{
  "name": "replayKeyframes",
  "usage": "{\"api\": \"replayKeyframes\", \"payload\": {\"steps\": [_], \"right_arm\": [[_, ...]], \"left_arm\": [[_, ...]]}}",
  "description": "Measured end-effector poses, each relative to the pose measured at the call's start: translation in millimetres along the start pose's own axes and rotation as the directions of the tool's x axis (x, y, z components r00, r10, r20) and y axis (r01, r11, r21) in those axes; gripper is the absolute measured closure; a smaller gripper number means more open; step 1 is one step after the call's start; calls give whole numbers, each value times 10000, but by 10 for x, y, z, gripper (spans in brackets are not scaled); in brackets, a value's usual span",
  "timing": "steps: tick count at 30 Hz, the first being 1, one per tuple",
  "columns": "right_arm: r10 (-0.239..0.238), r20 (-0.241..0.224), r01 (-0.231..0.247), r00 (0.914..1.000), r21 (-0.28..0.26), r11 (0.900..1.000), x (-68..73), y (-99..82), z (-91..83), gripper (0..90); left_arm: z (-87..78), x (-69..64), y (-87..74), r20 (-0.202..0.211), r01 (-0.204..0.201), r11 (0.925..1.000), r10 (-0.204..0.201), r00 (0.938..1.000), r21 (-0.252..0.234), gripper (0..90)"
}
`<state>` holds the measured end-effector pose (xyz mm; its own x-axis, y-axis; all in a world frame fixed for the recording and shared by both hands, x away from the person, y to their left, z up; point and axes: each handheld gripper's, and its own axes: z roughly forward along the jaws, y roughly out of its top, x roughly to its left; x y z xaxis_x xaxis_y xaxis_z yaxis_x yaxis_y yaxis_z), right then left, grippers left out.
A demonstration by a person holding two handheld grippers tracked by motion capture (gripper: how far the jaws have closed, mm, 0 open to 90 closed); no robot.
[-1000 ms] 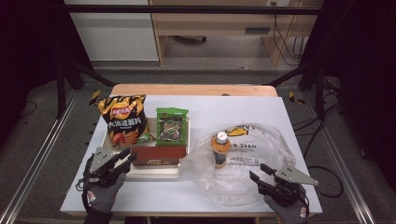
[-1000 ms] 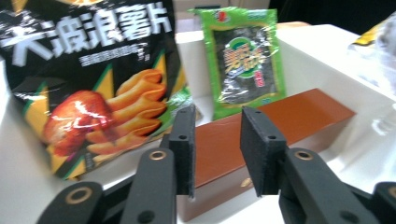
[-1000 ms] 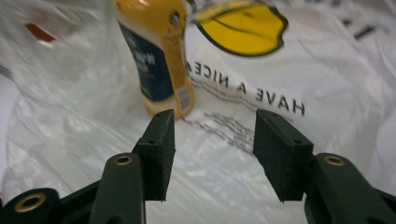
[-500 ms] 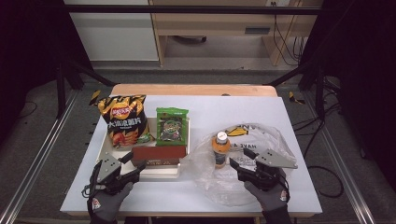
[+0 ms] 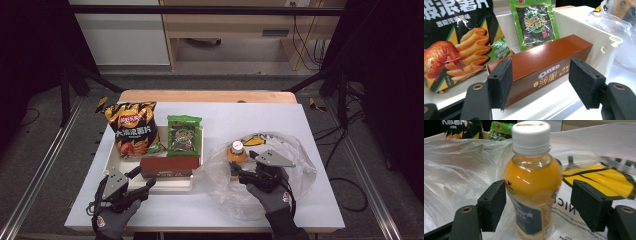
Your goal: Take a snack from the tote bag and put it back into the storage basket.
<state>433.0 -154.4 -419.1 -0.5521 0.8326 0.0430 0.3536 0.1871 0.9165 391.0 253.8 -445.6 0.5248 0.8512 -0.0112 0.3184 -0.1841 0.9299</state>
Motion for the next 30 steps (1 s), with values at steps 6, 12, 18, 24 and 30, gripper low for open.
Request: {"api": "replayKeyframes", "payload": {"steps": [6, 12, 18, 24, 30], "right_arm": [[2, -80, 0, 10000, 203, 9998, 30, 1, 138, 289], [58, -140, -55, 9999, 195, 9998, 22, -10, 222, 297], [32, -173, -27, 9998, 267, 9996, 16, -11, 205, 307], [85, -264, -73, 9996, 429, 9991, -28, -1, 116, 310], [229, -259, -230, 9994, -43, 9997, -113, 72, -65, 312]], "left_arm": [[-40, 23, -15, -13, 20, 10000, -20, 10000, -18, 348], [-62, 47, -26, -17, 61, 10000, -61, 10000, -5, 346], [-43, 54, -37, -73, 70, 10000, -69, 9999, 58, 344], [-39, 72, -31, -111, 96, 9999, -96, 9999, 45, 342], [-35, 81, -29, -143, 142, 9999, -142, 9998, 19, 340]]}}
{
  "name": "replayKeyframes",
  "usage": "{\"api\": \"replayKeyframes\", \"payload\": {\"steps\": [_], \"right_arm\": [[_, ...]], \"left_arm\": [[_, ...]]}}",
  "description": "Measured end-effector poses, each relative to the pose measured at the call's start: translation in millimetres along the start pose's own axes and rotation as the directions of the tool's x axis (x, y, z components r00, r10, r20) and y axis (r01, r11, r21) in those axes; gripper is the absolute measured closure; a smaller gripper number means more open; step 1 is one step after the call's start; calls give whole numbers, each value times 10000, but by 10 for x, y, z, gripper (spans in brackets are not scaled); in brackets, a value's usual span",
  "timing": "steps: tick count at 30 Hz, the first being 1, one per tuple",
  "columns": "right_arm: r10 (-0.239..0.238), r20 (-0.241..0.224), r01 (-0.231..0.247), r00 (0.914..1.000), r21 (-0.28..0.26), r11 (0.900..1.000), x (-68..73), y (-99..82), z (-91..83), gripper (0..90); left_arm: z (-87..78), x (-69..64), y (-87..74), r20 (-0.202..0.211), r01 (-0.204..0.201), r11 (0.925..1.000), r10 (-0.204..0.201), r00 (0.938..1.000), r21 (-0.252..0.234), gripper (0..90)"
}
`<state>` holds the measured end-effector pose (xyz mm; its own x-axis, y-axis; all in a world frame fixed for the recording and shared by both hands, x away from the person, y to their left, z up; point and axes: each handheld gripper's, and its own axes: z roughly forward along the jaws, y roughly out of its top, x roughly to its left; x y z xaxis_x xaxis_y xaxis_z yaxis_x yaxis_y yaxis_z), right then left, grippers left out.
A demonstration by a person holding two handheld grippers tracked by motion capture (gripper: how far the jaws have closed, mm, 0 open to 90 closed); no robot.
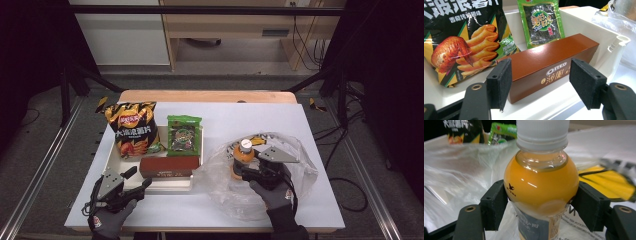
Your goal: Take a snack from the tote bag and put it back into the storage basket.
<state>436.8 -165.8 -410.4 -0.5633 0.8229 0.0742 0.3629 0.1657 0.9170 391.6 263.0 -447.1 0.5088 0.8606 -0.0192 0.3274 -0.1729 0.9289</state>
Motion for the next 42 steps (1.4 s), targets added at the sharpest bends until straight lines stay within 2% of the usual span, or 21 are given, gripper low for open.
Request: {"api": "replayKeyframes", "payload": {"steps": [6, 9, 12, 18, 26, 33, 37, 42], "right_arm": [[-157, -34, 155, 9999, -477, 9987, 7, 153, -188, 314], [-221, -129, 214, 9997, -488, 9986, 34, 175, -218, 314], [-331, -124, 329, 9994, -173, 9993, 58, 122, -154, 314], [-458, 149, 446, 9988, 704, 9965, 22, -109, 21, 312], [-385, 40, 384, 9993, 309, 9988, -15, -192, 0, 305], [-295, 290, 292, 9991, 108, 9995, -4, -187, 50, 259], [-218, 255, 215, 9994, 123, 9997, -3, -185, 114, 292], [-226, 280, 222, 9994, 148, 9996, 9, -180, 113, 303]], "left_arm": [[-4, 9, 1, -49, 29, 10000, -29, 10000, -20, 340], [-8, 17, -1, -88, 22, 10000, -22, 10000, -18, 340], [-20, 20, -3, -110, 26, 10000, -27, 9999, -51, 340], [-15, 14, -5, -103, -36, 10000, 36, 9999, -9, 340], [-17, 13, -6, -115, -48, 10000, 48, 9999, 0, 340], [-9, 18, -6, -103, -38, 10000, 38, 9999, 24, 339], [-8, 20, -7, -79, -69, 10000, 69, 9999, 59, 339], [-12, 33, -7, -97, 25, 10000, -25, 10000, 9, 339]]}}
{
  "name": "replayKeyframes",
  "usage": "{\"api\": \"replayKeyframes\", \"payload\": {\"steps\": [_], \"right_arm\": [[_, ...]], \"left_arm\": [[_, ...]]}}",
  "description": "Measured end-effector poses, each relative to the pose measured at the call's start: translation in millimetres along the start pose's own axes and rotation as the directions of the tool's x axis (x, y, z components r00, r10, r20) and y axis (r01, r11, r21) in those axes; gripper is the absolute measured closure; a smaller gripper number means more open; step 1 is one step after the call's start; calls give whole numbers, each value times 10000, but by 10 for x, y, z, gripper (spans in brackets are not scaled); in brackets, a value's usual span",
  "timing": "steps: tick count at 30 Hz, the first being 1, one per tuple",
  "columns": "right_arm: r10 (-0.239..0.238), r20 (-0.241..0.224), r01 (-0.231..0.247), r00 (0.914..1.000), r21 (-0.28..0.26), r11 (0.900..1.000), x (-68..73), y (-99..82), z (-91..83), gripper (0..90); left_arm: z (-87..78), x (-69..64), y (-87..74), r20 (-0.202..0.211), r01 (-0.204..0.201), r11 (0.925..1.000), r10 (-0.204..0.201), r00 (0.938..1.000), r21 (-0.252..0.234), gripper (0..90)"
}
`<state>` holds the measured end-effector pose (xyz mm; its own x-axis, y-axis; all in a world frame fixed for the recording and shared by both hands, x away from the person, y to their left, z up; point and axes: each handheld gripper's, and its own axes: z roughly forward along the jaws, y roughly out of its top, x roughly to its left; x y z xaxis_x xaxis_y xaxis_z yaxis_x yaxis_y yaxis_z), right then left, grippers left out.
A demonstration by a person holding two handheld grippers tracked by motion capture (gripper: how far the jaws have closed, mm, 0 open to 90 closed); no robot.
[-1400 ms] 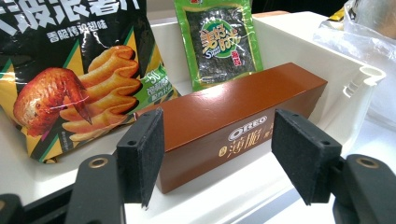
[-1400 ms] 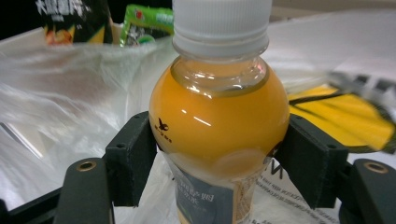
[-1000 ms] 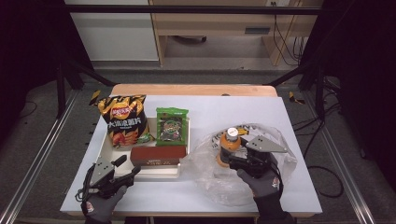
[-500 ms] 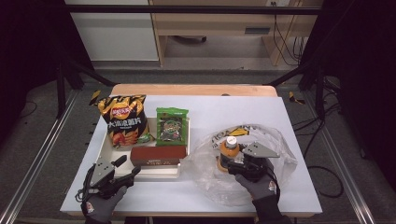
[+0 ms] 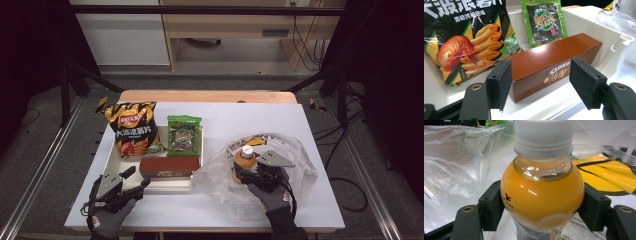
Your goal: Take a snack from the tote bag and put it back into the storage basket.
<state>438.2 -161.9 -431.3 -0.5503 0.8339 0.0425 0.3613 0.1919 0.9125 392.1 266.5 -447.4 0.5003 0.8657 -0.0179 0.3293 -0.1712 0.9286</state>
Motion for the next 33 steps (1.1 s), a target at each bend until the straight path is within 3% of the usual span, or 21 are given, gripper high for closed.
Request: {"api": "replayKeyframes", "payload": {"steps": [8, 21, 33], "right_arm": [[-319, -81, 320, 9995, 59, 9995, 45, 94, -66, 307], [-675, -517, 618, 9964, -1056, 9925, 140, 532, -457, 306], [-969, -1229, 731, 9877, -1846, 9801, 354, 855, -627, 307]], "left_arm": [[5, 3, 5, 52, 6, 10000, -6, 10000, 26, 336], [-4, 21, 75, 27, -33, 10000, 33, 10000, -54, 326], [-35, 97, 141, 8, 65, 9998, -65, 10000, -198, 313]]}}
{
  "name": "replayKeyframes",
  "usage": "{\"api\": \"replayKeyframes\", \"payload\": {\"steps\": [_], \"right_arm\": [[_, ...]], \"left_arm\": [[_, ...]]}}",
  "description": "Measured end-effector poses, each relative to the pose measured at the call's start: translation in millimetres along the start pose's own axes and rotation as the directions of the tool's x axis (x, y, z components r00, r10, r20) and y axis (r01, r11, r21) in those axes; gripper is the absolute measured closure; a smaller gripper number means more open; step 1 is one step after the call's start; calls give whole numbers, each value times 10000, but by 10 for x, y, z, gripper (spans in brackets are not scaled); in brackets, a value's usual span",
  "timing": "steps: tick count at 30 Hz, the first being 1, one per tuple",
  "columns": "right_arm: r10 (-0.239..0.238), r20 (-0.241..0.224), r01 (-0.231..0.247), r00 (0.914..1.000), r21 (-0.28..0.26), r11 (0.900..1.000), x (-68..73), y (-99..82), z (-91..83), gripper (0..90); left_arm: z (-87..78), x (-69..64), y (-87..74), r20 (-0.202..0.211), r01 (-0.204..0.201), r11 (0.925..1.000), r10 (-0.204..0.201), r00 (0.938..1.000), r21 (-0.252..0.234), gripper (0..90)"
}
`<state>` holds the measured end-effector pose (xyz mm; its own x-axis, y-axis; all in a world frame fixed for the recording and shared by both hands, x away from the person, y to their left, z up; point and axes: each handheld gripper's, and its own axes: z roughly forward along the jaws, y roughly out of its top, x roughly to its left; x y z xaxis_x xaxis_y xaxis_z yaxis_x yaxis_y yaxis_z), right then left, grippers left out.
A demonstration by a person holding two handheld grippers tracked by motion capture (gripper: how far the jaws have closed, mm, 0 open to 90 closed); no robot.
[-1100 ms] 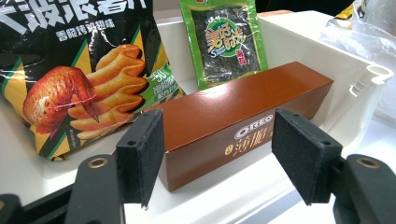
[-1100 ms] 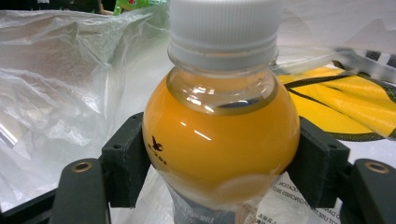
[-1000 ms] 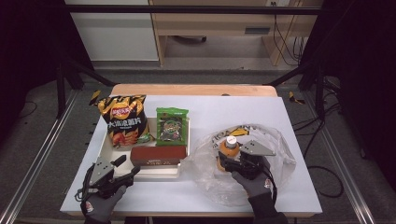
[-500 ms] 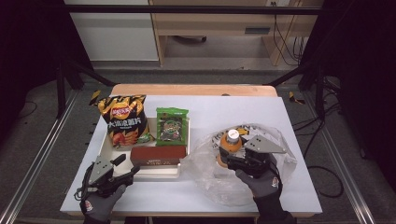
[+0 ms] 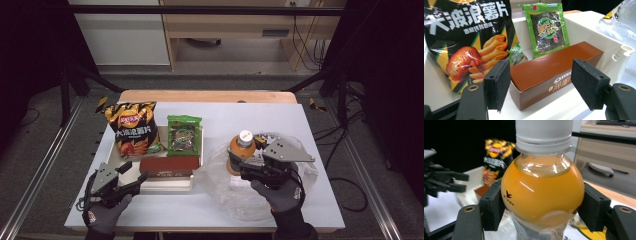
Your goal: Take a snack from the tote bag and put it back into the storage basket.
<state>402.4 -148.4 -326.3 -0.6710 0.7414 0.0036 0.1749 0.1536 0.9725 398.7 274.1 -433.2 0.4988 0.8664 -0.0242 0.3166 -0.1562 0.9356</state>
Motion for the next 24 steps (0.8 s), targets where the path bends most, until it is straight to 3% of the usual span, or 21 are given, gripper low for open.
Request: {"api": "replayKeyframes", "payload": {"steps": [10, 18, 24], "right_arm": [[-455, -635, 431, 9969, -395, 9983, 248, 313, 34, 307], [-696, -1400, 635, 9877, -471, 9969, 521, 454, 255, 307], [-701, -1949, 643, 9783, -361, 9973, 737, 449, 479, 307]], "left_arm": [[-41, 46, 38, -101, 73, 9999, -75, 9999, -156, 310], [-57, 85, 41, -175, 160, 9997, -163, 9997, -189, 307], [-86, 137, 48, -280, 219, 9994, -226, 9994, -277, 303]]}}
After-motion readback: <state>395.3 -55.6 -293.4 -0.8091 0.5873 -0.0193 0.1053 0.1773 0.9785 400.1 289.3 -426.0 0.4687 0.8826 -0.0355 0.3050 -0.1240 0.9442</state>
